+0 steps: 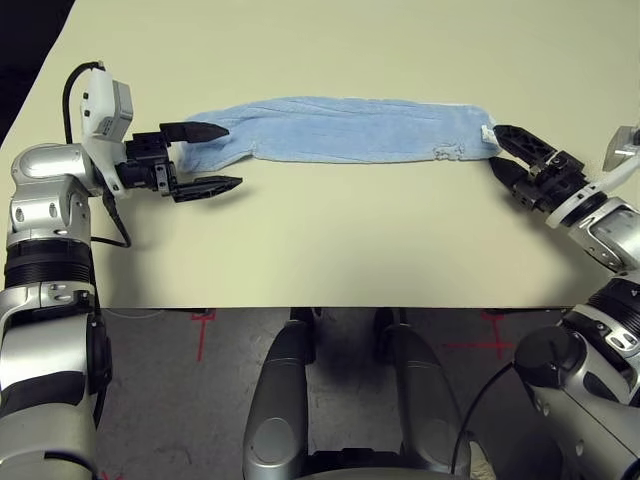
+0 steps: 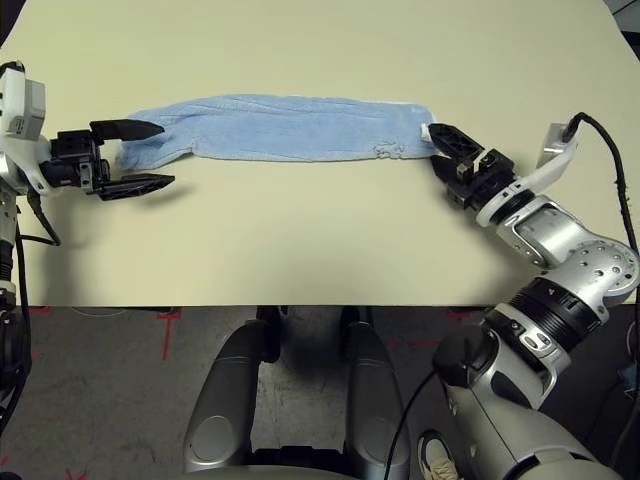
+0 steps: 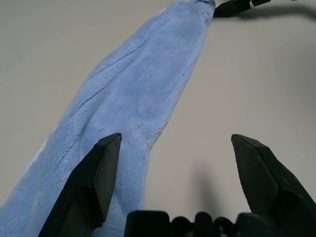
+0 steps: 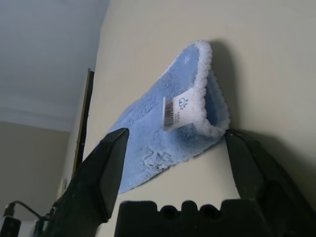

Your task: Fold the towel and set it aside.

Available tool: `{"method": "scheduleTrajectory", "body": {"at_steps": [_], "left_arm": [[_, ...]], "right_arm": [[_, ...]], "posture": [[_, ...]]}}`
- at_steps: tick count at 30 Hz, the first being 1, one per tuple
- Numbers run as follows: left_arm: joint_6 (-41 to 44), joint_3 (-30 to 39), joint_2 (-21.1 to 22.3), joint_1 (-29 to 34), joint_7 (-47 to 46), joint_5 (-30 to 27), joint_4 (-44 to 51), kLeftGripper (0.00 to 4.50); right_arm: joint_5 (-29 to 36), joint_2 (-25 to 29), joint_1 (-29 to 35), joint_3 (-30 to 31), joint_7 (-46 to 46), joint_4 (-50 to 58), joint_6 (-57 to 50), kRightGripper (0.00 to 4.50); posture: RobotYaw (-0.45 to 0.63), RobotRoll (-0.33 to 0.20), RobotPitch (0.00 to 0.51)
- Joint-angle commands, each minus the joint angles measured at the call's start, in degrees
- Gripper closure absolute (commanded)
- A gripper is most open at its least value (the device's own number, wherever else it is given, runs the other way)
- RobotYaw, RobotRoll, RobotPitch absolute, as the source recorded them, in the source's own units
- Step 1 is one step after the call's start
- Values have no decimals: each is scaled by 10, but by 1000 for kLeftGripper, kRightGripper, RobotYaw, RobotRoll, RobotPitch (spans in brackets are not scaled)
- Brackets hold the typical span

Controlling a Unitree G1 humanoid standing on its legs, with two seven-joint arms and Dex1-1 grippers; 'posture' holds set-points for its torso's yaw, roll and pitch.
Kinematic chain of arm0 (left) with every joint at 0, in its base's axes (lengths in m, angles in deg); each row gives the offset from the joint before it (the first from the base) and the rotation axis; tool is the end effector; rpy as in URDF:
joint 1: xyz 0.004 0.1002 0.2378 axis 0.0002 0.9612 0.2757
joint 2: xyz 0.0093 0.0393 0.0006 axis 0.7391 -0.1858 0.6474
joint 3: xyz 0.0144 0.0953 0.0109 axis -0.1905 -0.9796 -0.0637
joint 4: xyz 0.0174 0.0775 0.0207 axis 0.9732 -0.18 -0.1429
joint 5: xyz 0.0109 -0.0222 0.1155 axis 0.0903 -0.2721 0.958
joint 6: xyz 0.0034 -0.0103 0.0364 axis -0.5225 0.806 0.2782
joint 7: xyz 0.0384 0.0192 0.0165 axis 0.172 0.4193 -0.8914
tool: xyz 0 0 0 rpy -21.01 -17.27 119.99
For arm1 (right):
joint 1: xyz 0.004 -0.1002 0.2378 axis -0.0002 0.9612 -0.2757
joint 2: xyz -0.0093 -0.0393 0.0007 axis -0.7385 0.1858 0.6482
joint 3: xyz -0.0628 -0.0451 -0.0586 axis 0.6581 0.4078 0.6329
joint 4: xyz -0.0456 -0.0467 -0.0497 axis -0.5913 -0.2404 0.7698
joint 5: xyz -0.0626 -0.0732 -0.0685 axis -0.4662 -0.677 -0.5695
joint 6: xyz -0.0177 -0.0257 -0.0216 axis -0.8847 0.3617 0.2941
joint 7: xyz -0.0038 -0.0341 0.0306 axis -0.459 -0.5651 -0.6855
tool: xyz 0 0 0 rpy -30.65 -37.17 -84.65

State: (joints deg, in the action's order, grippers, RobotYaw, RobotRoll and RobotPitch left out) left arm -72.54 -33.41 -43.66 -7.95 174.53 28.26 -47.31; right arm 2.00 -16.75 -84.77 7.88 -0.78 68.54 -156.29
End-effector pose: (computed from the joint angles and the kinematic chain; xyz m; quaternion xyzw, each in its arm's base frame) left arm 0.3145 0.3196 0.2626 0.2268 -0.0537 -0.5346 0.8123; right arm 0.2654 -0.2776 0.1919 0.4723 0.0369 0.2046 0.8566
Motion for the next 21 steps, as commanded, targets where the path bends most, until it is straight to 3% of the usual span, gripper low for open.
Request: {"method": "scheduleTrajectory", "body": {"at_steps": [1,9,17,21], "left_arm": [[-7,-9,13,-1,11,5,-6,0],[-7,-13,13,-4,15,6,-12,0],[-24,-18,10,-20,17,11,-41,0],[-26,-20,10,-19,19,10,-44,0]], "right_arm": [[-5,6,35,12,26,-5,38,1366],[22,27,66,51,39,-15,94,4371],[54,62,90,80,38,-25,126,4467],[57,119,102,106,-11,-47,134,4467]], "posture": [[55,0,384],[53,0,384],[34,0,375],[34,0,372]]}}
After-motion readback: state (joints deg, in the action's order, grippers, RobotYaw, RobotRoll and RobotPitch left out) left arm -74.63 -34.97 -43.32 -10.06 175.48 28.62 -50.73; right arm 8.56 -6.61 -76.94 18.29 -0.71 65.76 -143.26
